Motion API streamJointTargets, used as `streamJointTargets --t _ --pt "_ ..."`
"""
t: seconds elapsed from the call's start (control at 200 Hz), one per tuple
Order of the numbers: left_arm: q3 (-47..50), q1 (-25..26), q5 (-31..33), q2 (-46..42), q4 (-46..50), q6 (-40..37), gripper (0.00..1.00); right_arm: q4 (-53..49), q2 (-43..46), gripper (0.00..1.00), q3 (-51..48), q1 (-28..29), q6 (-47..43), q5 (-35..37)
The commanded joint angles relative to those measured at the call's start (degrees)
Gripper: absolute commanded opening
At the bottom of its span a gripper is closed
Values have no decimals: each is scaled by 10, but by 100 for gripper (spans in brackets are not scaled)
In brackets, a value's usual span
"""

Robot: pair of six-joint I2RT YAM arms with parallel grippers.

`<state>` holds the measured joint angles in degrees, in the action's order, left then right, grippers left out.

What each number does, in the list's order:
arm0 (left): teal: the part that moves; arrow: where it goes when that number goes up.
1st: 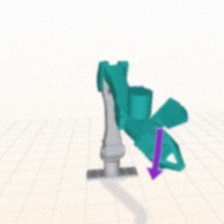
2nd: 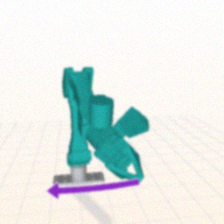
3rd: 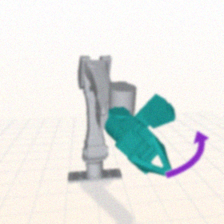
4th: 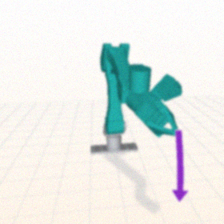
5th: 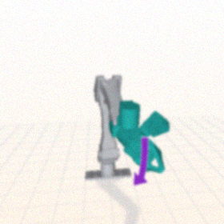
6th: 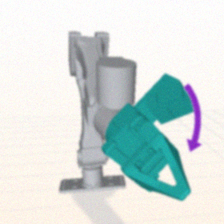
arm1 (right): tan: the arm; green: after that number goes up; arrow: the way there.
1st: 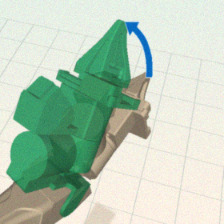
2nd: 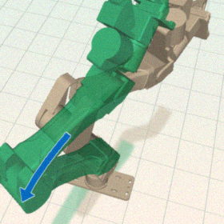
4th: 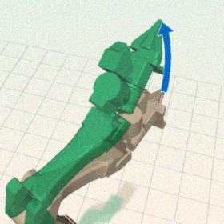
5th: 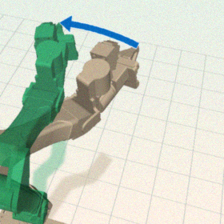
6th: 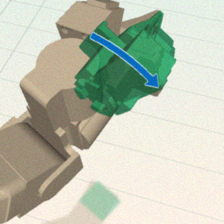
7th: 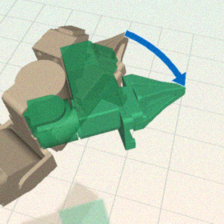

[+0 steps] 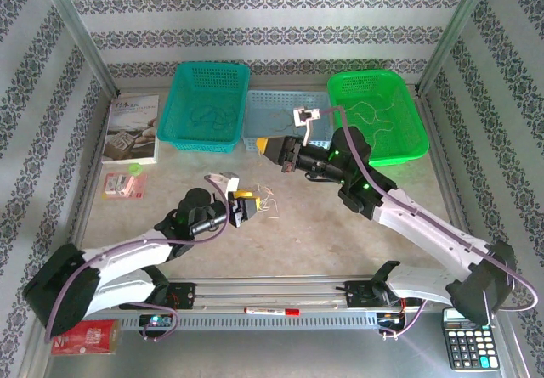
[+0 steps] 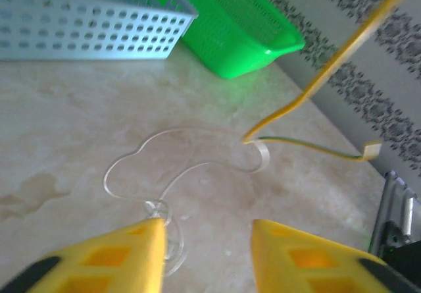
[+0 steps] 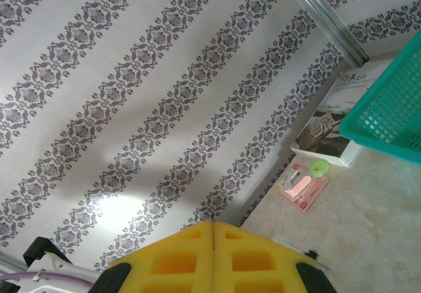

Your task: Untangle the cables

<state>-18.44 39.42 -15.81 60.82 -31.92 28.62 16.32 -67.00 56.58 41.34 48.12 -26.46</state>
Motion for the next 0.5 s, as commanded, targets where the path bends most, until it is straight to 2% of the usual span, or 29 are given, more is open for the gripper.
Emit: streamJointTargets --t 0.0,0.075,0.23,0.495 --pt "-12 6 14 -44 50 -12 49 19 -9 0 -15 -8 0 -12" --pt "-22 6 19 -63 65 -19 56 21 -13 0 -21 -8 1 -13" --pt "-53 6 18 -64 85 -40 65 26 -15 0 -28 -8 4 -18" --pt "-93 6 16 -24 81 -70 69 28 -6 0 -39 -4 10 -22"
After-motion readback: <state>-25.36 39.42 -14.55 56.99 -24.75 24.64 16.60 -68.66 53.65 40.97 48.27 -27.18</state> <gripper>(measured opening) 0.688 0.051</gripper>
